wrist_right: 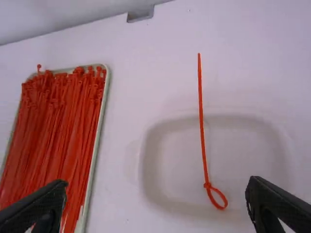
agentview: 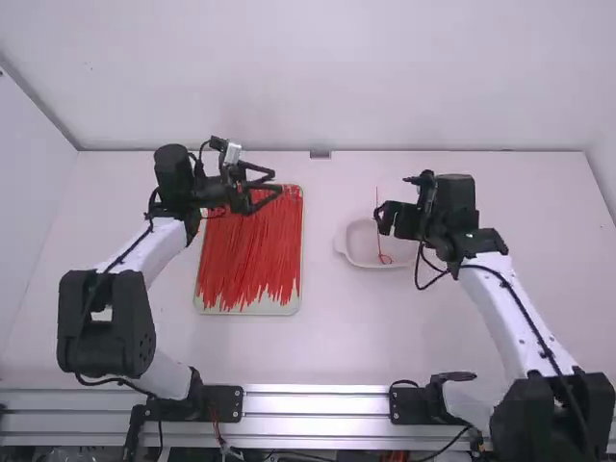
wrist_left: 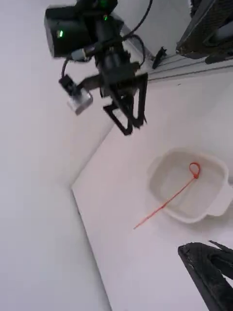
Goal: Fasten the cable tie
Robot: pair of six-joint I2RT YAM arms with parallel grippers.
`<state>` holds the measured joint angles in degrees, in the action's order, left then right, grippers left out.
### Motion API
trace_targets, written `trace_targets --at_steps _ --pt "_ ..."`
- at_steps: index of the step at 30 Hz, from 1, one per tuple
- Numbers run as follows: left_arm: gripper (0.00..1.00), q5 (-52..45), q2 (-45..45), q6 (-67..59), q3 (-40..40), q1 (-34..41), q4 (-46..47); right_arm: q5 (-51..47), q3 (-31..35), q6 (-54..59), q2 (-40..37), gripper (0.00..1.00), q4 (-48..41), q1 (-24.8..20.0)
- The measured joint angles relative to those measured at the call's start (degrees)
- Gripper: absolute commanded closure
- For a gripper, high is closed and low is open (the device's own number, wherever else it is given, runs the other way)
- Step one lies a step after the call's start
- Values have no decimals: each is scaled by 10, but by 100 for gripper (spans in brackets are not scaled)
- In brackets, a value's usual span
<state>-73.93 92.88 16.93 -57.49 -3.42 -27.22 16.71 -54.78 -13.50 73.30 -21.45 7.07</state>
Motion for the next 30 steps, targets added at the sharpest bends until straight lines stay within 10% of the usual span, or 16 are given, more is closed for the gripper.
trace_targets --at_steps 20,30 --pt "3 184 0 -65 0 -25 227 -38 0 -2 -31 4 -27 68" --pt "16 236 -67 -118 50 31 270 -106 68 47 -98 18 45 6"
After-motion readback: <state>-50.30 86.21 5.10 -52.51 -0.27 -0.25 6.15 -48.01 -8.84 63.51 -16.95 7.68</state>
